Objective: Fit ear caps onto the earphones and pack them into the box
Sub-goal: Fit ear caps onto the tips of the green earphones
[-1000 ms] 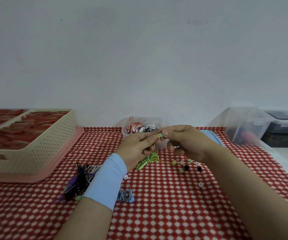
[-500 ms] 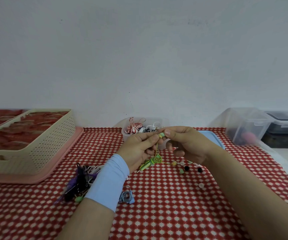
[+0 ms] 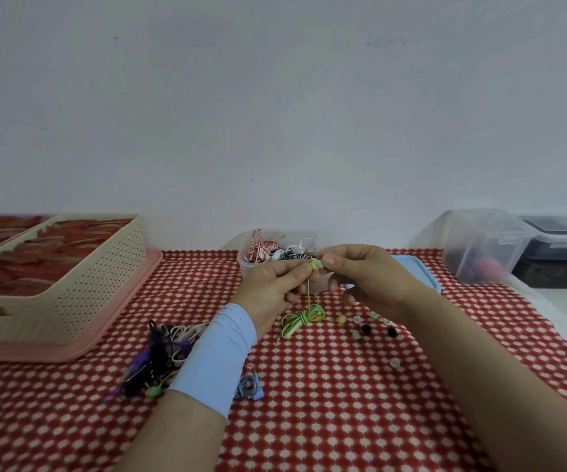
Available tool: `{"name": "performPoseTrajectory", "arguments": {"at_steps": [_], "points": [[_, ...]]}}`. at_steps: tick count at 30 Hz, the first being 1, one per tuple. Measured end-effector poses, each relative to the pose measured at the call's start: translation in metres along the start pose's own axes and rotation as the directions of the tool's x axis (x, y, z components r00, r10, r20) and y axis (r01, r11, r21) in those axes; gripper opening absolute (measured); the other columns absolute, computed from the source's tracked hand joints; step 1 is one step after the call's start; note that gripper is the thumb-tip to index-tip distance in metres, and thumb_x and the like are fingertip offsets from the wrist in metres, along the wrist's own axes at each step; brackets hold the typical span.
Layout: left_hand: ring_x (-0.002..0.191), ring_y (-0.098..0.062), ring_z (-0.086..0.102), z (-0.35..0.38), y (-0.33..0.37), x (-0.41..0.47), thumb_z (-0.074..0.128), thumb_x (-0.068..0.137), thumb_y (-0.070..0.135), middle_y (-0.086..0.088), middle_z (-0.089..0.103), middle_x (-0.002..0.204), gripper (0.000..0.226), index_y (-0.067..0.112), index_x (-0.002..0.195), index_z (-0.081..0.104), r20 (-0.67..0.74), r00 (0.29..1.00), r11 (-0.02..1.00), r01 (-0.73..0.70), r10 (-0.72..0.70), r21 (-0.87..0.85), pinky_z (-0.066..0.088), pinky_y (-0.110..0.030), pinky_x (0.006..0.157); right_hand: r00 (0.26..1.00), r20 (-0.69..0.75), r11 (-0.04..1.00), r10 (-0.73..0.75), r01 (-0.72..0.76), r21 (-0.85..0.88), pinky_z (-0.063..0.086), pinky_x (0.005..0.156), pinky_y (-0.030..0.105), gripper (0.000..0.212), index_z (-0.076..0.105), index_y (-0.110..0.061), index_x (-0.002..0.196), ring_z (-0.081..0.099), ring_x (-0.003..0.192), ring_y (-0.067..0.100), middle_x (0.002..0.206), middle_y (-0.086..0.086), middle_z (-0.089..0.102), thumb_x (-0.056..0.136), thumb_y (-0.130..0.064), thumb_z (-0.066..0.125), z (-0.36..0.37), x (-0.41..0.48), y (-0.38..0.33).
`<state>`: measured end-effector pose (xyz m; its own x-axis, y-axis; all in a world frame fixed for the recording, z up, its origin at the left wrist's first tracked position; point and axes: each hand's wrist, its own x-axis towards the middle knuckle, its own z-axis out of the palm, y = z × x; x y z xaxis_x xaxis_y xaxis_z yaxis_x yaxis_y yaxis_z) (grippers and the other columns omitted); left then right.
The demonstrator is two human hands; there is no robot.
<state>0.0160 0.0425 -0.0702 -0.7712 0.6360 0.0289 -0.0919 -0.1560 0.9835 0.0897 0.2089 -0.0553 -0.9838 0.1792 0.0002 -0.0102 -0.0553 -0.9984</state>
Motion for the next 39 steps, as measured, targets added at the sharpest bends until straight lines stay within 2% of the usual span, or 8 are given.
{"name": "performPoseTrajectory", "arguments": {"at_steps": [4,9,13,20,23,31,34,39], "points": [[0.062,-0.003,0.051,0.000,-0.001,0.000,0.058,0.095,0.009,0.004,0.069,0.074,0.017,0.013,0.091,0.074,0.030,1.000,1.000,0.010,-0.010,0.001,0.038,-0.016,0.058,1.000,0.002,1.000,0.016,-0.016,0.002,0.045,0.045,0.023,0.026,0.076,-0.005,0.103,0.063,0.064,0.013,0.083,0.007,0.074,0.084,-0.021,0.071,-0.003,-0.001,-0.003],[0.063,-0.004,0.052,0.000,-0.002,0.001,0.059,0.095,0.009,0.002,0.071,0.078,0.014,0.010,0.096,0.073,0.015,1.000,1.000,0.014,-0.014,-0.008,0.039,-0.015,0.056,0.998,-0.003,0.990,-0.067,0.066,-0.126,0.048,0.047,0.026,0.013,0.077,-0.010,0.089,0.060,0.059,0.014,0.090,0.013,0.072,0.095,-0.016,0.067,-0.003,-0.003,-0.006],[0.063,-0.005,0.052,-0.001,-0.003,0.001,0.059,0.095,0.009,0.003,0.070,0.075,0.014,0.009,0.095,0.073,0.013,1.000,0.999,0.026,-0.026,-0.021,0.039,-0.014,0.054,0.997,0.015,0.986,-0.074,0.075,-0.147,0.050,0.049,0.025,0.014,0.077,-0.003,0.101,0.063,0.061,0.013,0.084,0.009,0.076,0.095,-0.009,0.065,-0.005,-0.005,-0.010],[0.064,-0.005,0.053,-0.008,-0.005,0.002,0.060,0.095,0.010,-0.002,0.068,0.079,0.016,0.010,0.104,0.073,0.062,0.998,0.994,0.013,-0.019,0.108,0.042,-0.015,0.058,0.994,0.074,0.990,0.083,-0.074,-0.124,0.050,0.046,0.022,0.025,0.077,-0.002,0.108,0.062,0.063,0.012,0.095,0.016,0.074,0.085,-0.012,0.073,-0.011,-0.004,-0.011],[0.065,-0.004,0.053,-0.006,-0.005,0.001,0.059,0.095,0.009,0.003,0.071,0.076,0.017,0.011,0.106,0.072,0.084,0.996,0.995,0.009,-0.018,0.103,0.041,-0.017,0.061,0.986,0.102,0.990,0.135,-0.130,-0.053,0.051,0.045,0.020,0.027,0.080,-0.004,0.101,0.064,0.062,0.011,0.094,0.018,0.073,0.076,-0.014,0.074,-0.014,-0.003,-0.010],[0.064,-0.003,0.055,-0.005,-0.006,0.000,0.060,0.094,0.009,0.006,0.072,0.075,0.018,0.014,0.107,0.072,0.084,0.996,0.990,-0.032,0.021,0.139,0.042,-0.021,0.067,0.973,0.158,0.986,0.169,-0.168,-0.019,0.055,0.048,0.020,0.018,0.082,-0.009,0.091,0.065,0.063,0.009,0.088,0.011,0.073,0.077,-0.014,0.073,-0.012,-0.002,-0.009],[0.071,-0.008,0.060,-0.007,-0.007,0.001,0.065,0.091,0.009,0.001,0.074,0.079,0.017,0.015,0.103,0.074,0.060,0.997,0.981,-0.055,0.044,0.187,0.048,-0.027,0.075,0.968,0.154,0.980,0.200,-0.198,-0.026,0.058,0.050,0.023,0.022,0.081,-0.006,0.097,0.066,0.064,0.012,0.089,0.013,0.072,0.077,-0.013,0.074,-0.013,-0.002,-0.010],[0.072,-0.005,0.067,-0.008,-0.007,0.001,0.067,0.088,0.003,-0.002,0.074,0.079,0.018,0.006,0.105,0.073,0.053,0.994,0.973,-0.105,0.096,0.206,0.051,-0.018,0.070,0.960,0.138,0.969,0.244,-0.234,-0.082,0.059,0.052,0.025,0.026,0.080,-0.008,0.097,0.066,0.063,0.012,0.087,0.009,0.073,0.073,-0.018,0.076,-0.009,-0.002,-0.010]]}}
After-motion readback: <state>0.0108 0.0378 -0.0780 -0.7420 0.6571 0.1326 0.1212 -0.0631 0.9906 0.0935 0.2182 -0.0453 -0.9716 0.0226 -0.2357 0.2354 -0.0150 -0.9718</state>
